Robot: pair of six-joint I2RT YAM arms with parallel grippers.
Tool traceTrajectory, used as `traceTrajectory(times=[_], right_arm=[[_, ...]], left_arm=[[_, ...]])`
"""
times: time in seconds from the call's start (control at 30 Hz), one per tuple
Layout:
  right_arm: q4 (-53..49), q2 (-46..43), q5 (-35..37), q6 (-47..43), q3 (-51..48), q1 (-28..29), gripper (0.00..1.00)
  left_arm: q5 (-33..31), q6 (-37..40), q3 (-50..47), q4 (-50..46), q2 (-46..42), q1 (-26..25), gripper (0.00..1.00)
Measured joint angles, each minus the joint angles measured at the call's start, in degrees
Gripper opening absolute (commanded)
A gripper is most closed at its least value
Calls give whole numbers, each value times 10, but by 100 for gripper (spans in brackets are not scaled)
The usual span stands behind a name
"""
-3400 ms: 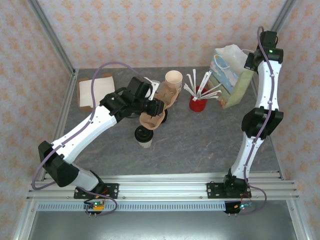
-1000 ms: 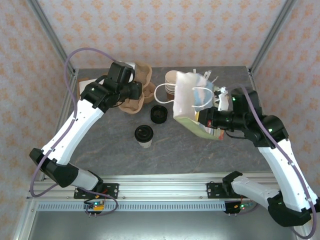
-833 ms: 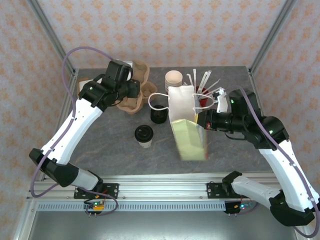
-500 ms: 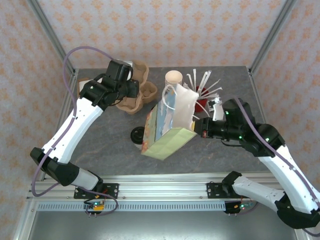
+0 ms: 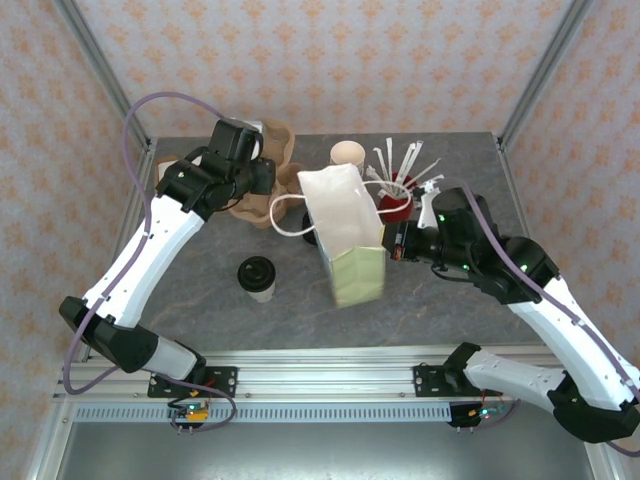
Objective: Pack the takeout coffee
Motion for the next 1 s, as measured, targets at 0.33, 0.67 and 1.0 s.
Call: traceTrajectory(times=[0.33, 0.67, 1.0], right_arm=[[7, -3, 29, 10, -33, 0, 0], [48, 0, 45, 50, -106, 25, 0], [101, 0, 75, 101, -128, 99, 0]], left_arm=[[0, 4, -8, 0, -7, 1, 34], [0, 4, -8, 0, -7, 4, 34], [0, 4, -8, 0, -7, 4, 34]])
